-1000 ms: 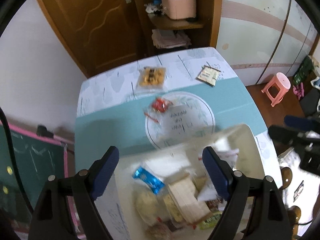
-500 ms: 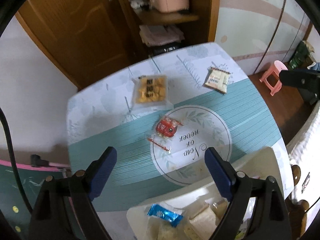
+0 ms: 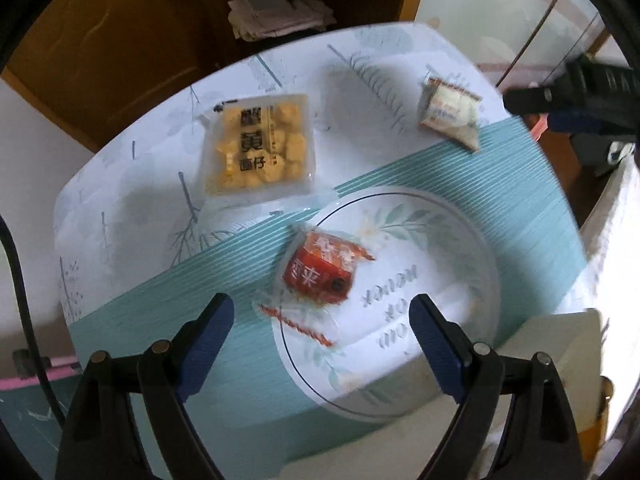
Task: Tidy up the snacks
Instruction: 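Grasp the second red-wrapped cake with the left tool while the right tool grasps the Lipo packet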
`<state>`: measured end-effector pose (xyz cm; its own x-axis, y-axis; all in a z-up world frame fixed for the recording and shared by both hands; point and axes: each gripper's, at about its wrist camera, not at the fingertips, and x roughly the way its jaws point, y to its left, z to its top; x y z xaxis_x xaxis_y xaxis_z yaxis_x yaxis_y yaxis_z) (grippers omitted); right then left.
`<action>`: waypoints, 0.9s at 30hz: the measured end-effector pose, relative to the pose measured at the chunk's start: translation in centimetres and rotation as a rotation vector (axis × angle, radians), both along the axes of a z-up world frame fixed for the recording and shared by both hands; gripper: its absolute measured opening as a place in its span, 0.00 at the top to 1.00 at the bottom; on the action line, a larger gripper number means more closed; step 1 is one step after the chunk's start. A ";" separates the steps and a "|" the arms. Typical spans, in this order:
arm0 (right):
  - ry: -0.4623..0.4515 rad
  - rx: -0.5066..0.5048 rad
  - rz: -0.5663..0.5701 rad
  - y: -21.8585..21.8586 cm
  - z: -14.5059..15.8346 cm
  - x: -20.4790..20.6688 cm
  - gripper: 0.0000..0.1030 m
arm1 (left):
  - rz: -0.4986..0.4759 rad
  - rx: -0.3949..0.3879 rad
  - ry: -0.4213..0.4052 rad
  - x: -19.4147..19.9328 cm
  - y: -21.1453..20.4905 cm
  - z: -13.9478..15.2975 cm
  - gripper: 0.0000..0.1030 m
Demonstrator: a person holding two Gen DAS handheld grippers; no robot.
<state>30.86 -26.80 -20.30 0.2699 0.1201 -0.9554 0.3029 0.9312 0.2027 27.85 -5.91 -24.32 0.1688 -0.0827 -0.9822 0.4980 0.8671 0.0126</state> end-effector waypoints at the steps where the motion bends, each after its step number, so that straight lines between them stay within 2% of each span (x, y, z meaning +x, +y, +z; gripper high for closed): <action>1: 0.008 0.015 -0.021 -0.3 -0.8 0.6 0.22 | 0.003 0.010 -0.002 0.3 -0.1 -0.7 0.14; 9: 0.047 0.035 -0.126 -1.4 -4.9 4.0 0.21 | 0.030 0.003 0.025 1.7 -0.5 -3.6 0.22; 17: 0.087 -0.027 -0.171 -1.0 -7.2 6.0 0.18 | 0.055 -0.009 0.038 1.8 -0.4 -5.0 0.23; 24: 0.133 -0.118 -0.147 0.6 -8.3 6.6 0.17 | 0.065 -0.028 0.033 2.0 -0.6 -5.2 0.40; 27: 0.141 -0.143 -0.136 0.9 -8.3 6.5 0.19 | 0.060 -0.006 0.025 2.2 -1.2 -5.2 0.46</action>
<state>37.39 -25.86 -28.64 0.1372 -0.0472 -0.9894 0.4432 0.8962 0.0187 30.03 -7.14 -29.57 0.1486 -0.0788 -0.9857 0.4454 0.8953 -0.0044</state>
